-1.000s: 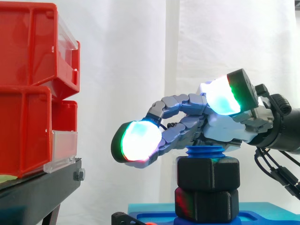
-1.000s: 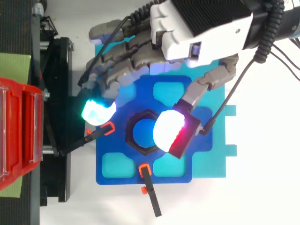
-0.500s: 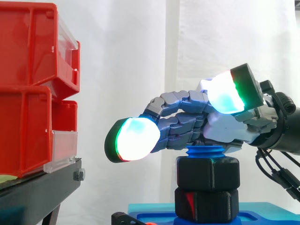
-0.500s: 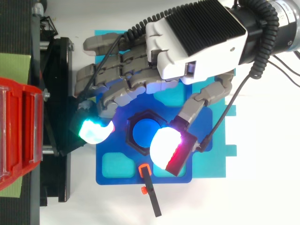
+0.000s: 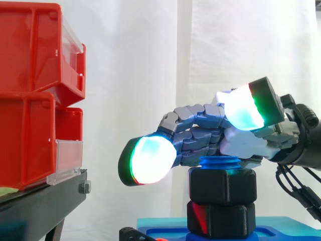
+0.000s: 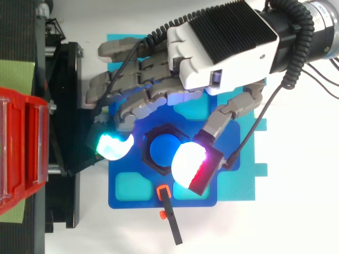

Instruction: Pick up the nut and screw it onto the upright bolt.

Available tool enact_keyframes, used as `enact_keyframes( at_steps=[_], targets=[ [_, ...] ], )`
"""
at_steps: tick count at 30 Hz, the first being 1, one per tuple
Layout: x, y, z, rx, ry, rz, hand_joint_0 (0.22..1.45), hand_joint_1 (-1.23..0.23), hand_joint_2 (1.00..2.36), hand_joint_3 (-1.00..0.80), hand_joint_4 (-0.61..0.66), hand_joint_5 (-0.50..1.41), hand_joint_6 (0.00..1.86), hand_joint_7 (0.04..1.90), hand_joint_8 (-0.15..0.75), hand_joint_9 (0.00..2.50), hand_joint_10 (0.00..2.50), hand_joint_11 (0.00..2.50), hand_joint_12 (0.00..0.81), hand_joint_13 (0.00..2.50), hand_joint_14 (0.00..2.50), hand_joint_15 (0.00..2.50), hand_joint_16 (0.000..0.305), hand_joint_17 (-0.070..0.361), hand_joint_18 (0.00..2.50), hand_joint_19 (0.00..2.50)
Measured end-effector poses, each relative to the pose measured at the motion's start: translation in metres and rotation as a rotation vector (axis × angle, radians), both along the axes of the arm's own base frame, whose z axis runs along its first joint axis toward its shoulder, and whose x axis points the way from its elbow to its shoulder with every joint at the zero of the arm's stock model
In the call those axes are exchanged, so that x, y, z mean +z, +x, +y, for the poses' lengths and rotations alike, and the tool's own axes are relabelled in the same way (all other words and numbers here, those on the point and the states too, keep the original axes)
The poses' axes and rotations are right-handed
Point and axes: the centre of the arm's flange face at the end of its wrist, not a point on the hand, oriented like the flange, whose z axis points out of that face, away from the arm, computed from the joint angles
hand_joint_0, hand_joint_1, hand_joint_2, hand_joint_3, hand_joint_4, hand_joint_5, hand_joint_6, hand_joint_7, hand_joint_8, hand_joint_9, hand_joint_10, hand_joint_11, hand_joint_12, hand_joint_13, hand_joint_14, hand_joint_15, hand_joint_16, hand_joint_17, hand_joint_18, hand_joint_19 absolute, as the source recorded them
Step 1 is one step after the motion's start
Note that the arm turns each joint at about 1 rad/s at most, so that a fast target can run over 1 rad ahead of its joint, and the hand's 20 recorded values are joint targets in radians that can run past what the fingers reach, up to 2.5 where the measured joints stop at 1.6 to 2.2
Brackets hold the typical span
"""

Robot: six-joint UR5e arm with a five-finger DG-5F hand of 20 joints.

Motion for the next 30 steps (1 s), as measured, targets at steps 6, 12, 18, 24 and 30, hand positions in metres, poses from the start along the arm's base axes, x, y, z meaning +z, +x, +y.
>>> enact_keyframes(
  at_steps=[6,12,18,24,30],
  targets=[
    [-0.0035,-0.0015,-0.0017,-0.002,0.0,0.001,0.44,-0.23,1.0,-0.5,0.16,-0.19,0.5,0.81,0.231,0.28,0.0,0.0,0.337,0.16,0.0,0.0,0.039,0.088,0.0,0.0],
    [-0.0036,-0.0018,-0.0034,-0.005,0.0,0.0,0.44,-0.24,1.0,-0.5,0.21,-0.16,0.5,0.91,0.252,0.34,0.0,0.0,0.337,0.22,0.0,0.0,0.038,0.085,0.0,0.0],
    [-0.0035,-0.0022,-0.0054,-0.007,0.0,0.0,0.45,-0.25,1.0,-0.5,0.25,-0.15,0.5,1.0,0.27,0.4,0.0,0.0,0.32,0.28,0.0,0.0,0.034,0.076,0.0,0.0],
    [-0.0033,-0.002,-0.0061,-0.008,0.0,-0.004,0.46,-0.27,1.0,-0.5,0.27,-0.11,0.5,1.14,0.282,0.47,0.0,0.0,0.306,0.34,0.0,0.0,0.03,0.067,0.0,0.0],
    [-0.0029,-0.0024,-0.0091,-0.012,0.001,-0.006,0.46,-0.27,1.0,-0.5,0.26,-0.08,0.5,1.28,0.288,0.54,0.0,0.0,0.295,0.38,0.0,0.0,0.027,0.061,0.0,0.0]
  ],
)
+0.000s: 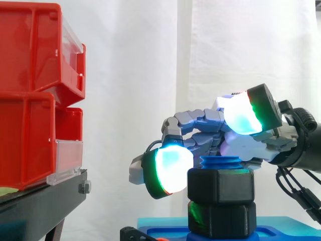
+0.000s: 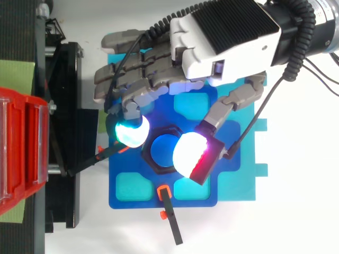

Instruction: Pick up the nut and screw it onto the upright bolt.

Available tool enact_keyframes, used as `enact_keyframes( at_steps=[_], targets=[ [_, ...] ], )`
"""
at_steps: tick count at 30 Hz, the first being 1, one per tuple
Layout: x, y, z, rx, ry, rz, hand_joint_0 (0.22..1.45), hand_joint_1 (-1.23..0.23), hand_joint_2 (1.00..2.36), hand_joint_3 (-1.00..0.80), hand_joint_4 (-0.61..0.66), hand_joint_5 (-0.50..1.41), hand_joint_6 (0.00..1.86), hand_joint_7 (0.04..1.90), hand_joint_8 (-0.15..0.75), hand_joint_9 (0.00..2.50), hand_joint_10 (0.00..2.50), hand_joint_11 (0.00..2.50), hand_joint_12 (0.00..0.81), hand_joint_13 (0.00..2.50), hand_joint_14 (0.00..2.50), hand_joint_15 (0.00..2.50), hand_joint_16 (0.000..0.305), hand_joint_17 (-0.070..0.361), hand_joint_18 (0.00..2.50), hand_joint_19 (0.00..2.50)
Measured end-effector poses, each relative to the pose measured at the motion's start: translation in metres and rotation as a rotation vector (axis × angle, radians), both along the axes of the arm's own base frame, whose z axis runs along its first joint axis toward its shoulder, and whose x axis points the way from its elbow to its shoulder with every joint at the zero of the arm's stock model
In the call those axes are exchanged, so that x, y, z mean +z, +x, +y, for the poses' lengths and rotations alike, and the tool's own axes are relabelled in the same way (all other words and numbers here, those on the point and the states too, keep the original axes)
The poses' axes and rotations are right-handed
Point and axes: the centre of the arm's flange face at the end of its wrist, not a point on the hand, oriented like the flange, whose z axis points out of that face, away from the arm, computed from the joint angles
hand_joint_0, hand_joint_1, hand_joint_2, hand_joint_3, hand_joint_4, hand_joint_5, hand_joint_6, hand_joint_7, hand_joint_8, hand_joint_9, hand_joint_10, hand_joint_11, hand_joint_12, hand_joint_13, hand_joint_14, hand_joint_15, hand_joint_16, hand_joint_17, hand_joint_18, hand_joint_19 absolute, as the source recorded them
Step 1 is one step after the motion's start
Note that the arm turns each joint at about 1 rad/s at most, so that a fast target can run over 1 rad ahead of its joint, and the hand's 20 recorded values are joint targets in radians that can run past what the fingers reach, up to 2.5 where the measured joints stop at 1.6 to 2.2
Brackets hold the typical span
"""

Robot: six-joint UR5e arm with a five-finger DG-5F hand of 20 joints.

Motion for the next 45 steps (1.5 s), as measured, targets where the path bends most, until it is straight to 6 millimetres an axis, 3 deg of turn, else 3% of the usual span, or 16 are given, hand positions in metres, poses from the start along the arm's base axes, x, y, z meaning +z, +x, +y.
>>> enact_keyframes(
  at_steps=[3,20,25,30,36,41,43,45],
  targets=[
    [-0.0001,-0.0002,-0.0016,-0.002,0.0,-0.001,0.47,-0.28,1.0,-0.5,0.25,-0.07,0.5,1.38,0.291,0.59,0.0,0.0,0.286,0.43,0.0,0.0,0.025,0.057,0.0,0.0],
    [0.0003,-0.0009,-0.007,-0.006,-0.001,-0.007,0.49,-0.3,1.0,-0.5,0.13,0.01,0.66,1.2,0.268,1.13,0.0,0.0,0.213,0.75,0.0,0.0,0.013,0.029,0.36,0.0],
    [0.0003,-0.0011,-0.0079,-0.007,-0.001,-0.007,0.5,-0.31,1.0,-0.5,0.08,0.03,0.68,1.16,0.212,1.33,0.0,0.0,0.182,0.87,0.0,0.0,0.01,0.022,0.48,0.0],
    [0.0003,-0.0011,-0.0081,-0.007,-0.001,-0.007,0.5,-0.31,1.0,-0.5,0.1,0.03,0.66,1.17,0.217,1.33,0.0,0.0,0.186,0.86,0.0,0.0,0.01,0.023,0.48,0.0],
    [0.0003,-0.0013,-0.0091,-0.008,-0.001,-0.007,0.5,-0.32,1.0,-0.5,0.06,0.05,0.68,1.15,0.152,1.51,0.0,0.0,0.151,0.99,0.0,0.0,0.007,0.016,0.64,0.0],
    [0.0006,-0.0012,-0.0092,-0.008,-0.001,-0.009,0.49,-0.3,1.0,-0.5,0.1,0.04,0.64,1.21,0.201,1.5,0.0,0.04,0.175,0.97,0.0,0.0,0.01,0.022,0.6,0.0],
    [0.0011,-0.0011,-0.0092,-0.007,-0.001,-0.011,0.48,-0.29,1.0,-0.5,0.18,0.03,0.51,1.46,0.257,1.41,0.0,0.07,0.211,0.89,0.0,0.0,0.015,0.033,0.51,0.0],
    [0.0012,-0.0008,-0.0093,-0.007,-0.002,-0.014,0.48,-0.28,1.0,-0.5,0.21,-0.01,0.5,1.36,0.268,1.31,0.0,0.06,0.225,0.84,0.0,0.0,0.017,0.039,0.48,0.0]
  ],
)
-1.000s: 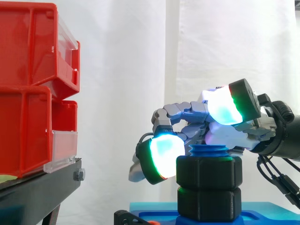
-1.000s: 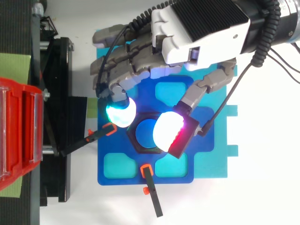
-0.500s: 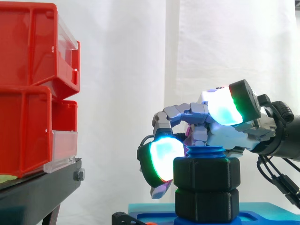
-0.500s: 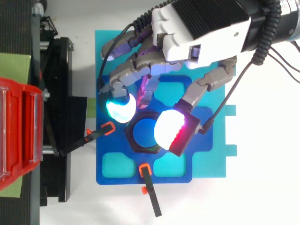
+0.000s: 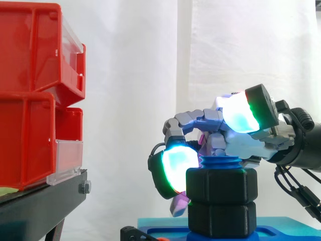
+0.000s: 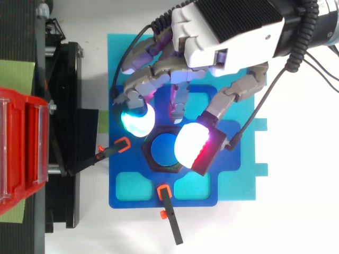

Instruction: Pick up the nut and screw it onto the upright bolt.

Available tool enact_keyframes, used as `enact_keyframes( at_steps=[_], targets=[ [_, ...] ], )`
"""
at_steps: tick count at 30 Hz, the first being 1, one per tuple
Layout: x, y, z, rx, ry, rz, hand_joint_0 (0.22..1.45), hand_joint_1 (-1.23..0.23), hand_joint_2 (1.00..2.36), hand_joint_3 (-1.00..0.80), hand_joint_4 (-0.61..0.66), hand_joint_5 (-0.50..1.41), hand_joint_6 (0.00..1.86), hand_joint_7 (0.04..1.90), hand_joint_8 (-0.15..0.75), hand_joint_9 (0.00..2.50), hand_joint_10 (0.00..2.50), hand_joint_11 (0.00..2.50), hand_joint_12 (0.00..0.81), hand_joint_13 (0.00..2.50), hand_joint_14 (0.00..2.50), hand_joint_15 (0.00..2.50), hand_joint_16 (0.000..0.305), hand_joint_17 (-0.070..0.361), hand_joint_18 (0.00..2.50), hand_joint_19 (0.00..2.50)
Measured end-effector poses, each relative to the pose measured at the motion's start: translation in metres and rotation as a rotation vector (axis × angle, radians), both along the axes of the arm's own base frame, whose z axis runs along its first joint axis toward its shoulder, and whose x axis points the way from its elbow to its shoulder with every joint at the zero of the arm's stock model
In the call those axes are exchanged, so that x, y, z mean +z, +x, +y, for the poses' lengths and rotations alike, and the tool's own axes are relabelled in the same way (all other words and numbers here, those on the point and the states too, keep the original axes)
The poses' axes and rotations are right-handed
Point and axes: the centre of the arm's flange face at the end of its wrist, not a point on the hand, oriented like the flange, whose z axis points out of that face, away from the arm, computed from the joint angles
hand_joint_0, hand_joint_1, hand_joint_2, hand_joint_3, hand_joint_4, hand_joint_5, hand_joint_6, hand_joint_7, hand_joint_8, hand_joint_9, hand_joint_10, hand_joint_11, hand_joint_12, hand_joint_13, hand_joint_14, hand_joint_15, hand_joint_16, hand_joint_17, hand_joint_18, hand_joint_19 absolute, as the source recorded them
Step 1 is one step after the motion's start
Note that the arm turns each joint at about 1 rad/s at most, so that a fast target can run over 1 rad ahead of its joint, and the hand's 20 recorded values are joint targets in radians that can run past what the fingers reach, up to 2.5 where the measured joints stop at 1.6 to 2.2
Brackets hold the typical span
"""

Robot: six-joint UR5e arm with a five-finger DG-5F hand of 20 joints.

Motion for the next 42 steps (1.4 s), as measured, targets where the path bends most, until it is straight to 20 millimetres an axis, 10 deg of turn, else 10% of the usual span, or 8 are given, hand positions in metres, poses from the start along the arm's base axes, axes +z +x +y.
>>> enact_keyframes(
  at_steps=[8,16,42],
  targets=[
    [0.002,0.002,0.0,-0.001,-0.002,-0.02,0.47,-0.29,1.0,-0.5,0.23,-0.12,0.5,0.95,0.252,1.09,0.0,0.0,0.25,0.75,0.0,0.0,0.025,0.056,0.4,0.0],
    [0.003,0.002,0.002,0.004,-0.001,-0.023,0.44,-0.32,1.0,-0.5,0.06,-0.25,0.5,0.53,0.181,0.34,0.0,0.0,0.291,0.29,0.0,0.0,0.034,0.076,0.0,0.0],
    [-0.004,0.0,0.019,0.021,0.006,0.034,0.42,-0.26,1.0,-0.5,0.1,-0.25,0.5,0.61,0.203,0.19,0.0,0.0,0.326,0.17,0.0,0.0,0.038,0.086,0.0,0.0]
  ],
)
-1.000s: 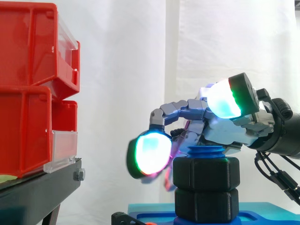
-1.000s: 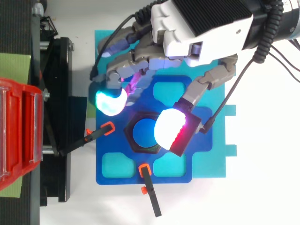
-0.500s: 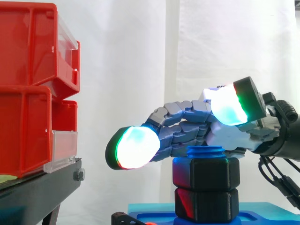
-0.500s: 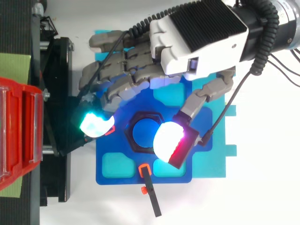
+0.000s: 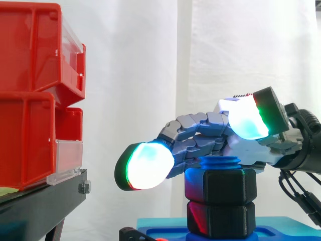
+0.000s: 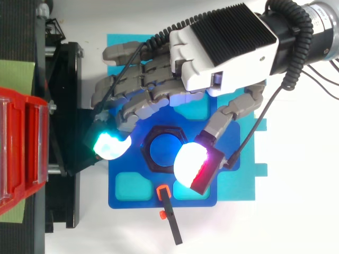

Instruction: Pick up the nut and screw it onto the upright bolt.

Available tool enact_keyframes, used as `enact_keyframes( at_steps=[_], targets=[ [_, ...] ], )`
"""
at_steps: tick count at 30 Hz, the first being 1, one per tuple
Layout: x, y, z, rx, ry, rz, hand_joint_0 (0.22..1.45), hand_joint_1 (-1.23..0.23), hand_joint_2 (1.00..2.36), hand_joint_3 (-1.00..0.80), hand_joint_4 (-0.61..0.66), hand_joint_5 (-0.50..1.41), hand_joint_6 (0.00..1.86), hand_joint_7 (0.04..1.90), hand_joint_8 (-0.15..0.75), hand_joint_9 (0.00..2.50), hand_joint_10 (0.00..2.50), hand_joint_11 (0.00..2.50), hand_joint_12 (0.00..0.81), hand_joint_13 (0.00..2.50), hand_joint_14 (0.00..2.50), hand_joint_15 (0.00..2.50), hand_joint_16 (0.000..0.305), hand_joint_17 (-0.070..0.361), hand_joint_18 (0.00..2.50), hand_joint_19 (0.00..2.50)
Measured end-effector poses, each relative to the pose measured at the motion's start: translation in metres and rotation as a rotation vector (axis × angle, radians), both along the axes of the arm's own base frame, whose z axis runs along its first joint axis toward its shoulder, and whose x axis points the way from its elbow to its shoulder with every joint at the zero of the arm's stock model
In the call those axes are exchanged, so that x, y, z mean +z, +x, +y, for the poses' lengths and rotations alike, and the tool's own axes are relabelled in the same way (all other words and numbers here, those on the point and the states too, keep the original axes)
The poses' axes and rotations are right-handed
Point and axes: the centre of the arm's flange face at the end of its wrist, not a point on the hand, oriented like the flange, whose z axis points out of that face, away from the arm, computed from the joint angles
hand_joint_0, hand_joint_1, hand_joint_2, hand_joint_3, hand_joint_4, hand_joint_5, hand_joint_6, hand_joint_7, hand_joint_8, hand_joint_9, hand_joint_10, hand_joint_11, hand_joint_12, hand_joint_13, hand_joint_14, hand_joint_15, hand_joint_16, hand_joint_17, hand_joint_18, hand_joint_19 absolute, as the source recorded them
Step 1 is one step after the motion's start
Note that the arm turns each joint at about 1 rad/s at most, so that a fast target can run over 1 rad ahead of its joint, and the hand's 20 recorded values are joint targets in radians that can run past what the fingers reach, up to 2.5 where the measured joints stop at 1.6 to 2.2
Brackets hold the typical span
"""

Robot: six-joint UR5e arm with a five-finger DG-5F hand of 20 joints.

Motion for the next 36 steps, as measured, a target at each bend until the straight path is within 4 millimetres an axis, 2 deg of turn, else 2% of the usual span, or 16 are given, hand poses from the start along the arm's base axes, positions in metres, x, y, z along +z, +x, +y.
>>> enact_keyframes(
  at_steps=[5,7,17,27,36],
  targets=[
    [-0.001,0.0,0.0,0.0,-0.001,0.003,0.43,-0.32,1.0,-0.5,0.15,-0.23,0.5,0.79,0.22,0.23,0.0,0.0,0.33,0.23,0.0,0.0,0.037,0.084,0.0,0.0],
    [-0.001,-0.001,0.0,0.0,-0.003,0.004,0.43,-0.31,1.0,-0.5,0.22,-0.21,0.5,0.88,0.229,0.25,0.0,0.0,0.329,0.26,0.0,0.0,0.037,0.083,0.0,0.0],
    [-0.003,-0.002,-0.003,-0.007,-0.01,0.001,0.42,-0.29,1.0,-0.5,0.31,-0.17,0.5,0.9,0.254,0.32,0.0,0.0,0.32,0.33,0.0,0.0,0.033,0.075,0.0,0.0],
    [-0.007,-0.004,-0.006,-0.013,-0.029,0.0,0.43,-0.3,1.0,-0.5,0.35,-0.12,0.5,1.05,0.274,0.41,0.0,0.0,0.307,0.41,0.0,0.0,0.03,0.067,0.0,0.0],
    [-0.018,-0.008,-0.006,-0.016,-0.034,-0.011,0.44,-0.29,1.0,-0.5,0.35,-0.11,0.5,0.99,0.266,0.47,0.0,0.0,0.297,0.44,0.0,0.0,0.028,0.063,0.03,0.0]
  ],
)
